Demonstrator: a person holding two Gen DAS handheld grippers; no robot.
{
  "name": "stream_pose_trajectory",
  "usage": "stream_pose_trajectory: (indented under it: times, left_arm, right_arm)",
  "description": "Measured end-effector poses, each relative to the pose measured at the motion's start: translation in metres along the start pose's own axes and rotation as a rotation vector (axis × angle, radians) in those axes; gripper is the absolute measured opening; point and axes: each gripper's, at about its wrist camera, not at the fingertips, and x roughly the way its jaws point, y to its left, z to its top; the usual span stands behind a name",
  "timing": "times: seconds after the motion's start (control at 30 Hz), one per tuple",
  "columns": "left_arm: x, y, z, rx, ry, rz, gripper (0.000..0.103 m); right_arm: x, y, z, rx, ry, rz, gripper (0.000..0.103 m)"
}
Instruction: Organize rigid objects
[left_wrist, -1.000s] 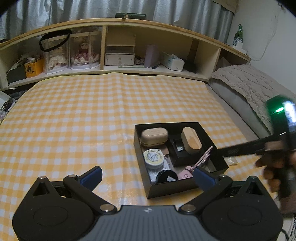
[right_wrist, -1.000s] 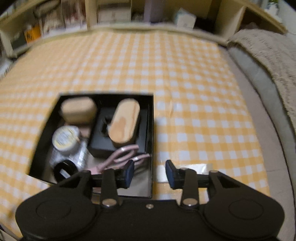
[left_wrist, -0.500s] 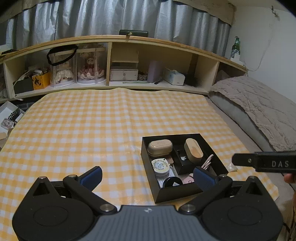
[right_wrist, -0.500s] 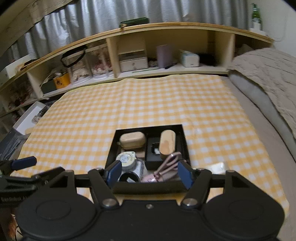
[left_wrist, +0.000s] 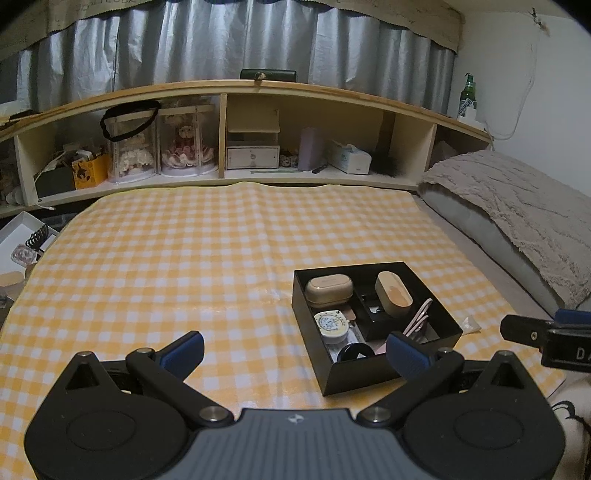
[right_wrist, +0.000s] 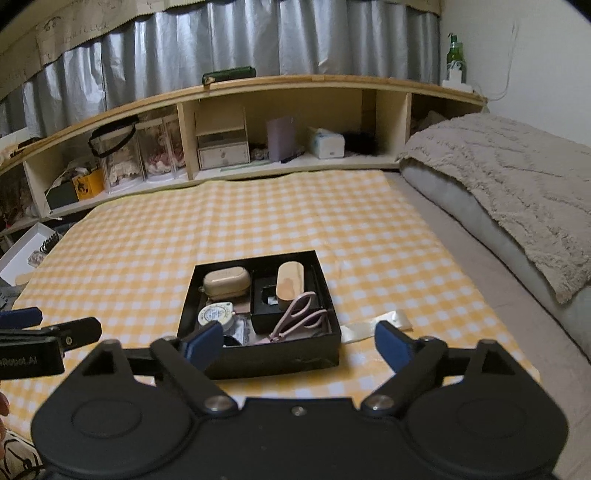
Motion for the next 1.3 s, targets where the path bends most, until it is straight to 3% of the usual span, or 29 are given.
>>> stream_pose_trajectory:
  times: [0.13,0.4,1.3]
  left_arm:
    - [-0.003,0.001,-0.004,0.016,-0.013,0.019,0.103]
    - [-0.004,0.008,-0.008,0.012,-0.019,0.036,0.103]
    - [-0.008,0.019,-0.006,0.004,-0.030,0.028,0.103]
  right_arm:
    - [-0.004,0.005,-0.006,-0.011,-0.035,-0.029,0.103]
    - [-0.008,0.003,-0.014,0.006,-0.068,-0.044,0.103]
    - [-0.004,0.005,-0.017,0.012,-0.048,-0.042,0.103]
